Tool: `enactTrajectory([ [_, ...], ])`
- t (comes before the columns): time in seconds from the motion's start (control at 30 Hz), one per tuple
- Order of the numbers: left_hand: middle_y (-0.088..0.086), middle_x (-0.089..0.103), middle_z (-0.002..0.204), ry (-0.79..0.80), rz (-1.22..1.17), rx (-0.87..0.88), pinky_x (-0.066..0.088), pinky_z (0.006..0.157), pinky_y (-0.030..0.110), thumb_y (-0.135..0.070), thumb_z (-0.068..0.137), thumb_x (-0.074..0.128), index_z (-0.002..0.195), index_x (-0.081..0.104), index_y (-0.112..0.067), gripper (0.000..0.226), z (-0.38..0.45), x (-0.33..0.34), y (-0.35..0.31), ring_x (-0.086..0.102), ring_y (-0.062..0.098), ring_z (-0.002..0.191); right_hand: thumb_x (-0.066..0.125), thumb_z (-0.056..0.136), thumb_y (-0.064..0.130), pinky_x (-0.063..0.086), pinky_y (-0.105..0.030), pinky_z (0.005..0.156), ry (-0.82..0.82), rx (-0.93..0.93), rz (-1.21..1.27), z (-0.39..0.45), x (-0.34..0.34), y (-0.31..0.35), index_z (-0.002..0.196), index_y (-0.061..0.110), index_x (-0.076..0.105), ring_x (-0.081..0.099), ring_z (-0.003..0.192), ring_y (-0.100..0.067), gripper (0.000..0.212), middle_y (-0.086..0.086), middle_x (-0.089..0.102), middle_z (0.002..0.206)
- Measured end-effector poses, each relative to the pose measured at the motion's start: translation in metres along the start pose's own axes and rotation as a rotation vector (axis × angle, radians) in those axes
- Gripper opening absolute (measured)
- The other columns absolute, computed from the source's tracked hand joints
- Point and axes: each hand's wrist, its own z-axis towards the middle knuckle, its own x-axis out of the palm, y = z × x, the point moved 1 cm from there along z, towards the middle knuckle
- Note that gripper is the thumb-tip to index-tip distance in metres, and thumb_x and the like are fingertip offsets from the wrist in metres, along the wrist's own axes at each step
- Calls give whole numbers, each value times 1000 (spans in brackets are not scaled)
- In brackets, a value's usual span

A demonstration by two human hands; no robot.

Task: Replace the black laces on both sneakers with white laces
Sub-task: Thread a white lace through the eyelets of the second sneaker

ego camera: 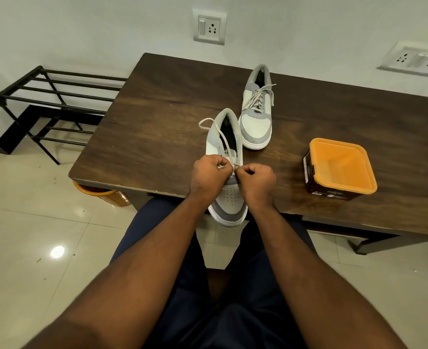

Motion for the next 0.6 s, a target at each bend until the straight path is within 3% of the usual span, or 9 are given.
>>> enactTrajectory([
  [0.13,-11,63,58,88,115,38,59,68,37,-18,83,64,59,63,-27,25,5,2,-1,61,12,58,70,83,20,52,-34,62,14,60,140,0,-2,-6,70,12,76,63,61,-14,16,0,70,64],
  [0.27,-10,64,63,105,97,39,58,71,36,-16,83,66,64,68,-22,20,10,5,3,61,11,63,71,83,17,55,-36,66,80,126,244,2,-5,-6,69,17,75,66,64,-15,15,0,72,67],
  [0.43,-10,62,57,56,-44,-13,53,62,31,-14,86,63,71,72,-15,17,8,12,8,56,9,56,71,85,14,51,-24,62,112,120,265,4,-9,-3,75,16,74,63,64,-7,10,0,72,72],
  [0.6,-8,63,56,25,-116,-88,53,61,33,-14,86,66,65,71,-22,23,9,17,8,55,8,53,69,85,15,54,-31,68,93,98,231,5,-4,-7,73,16,71,63,69,-12,12,0,70,73],
])
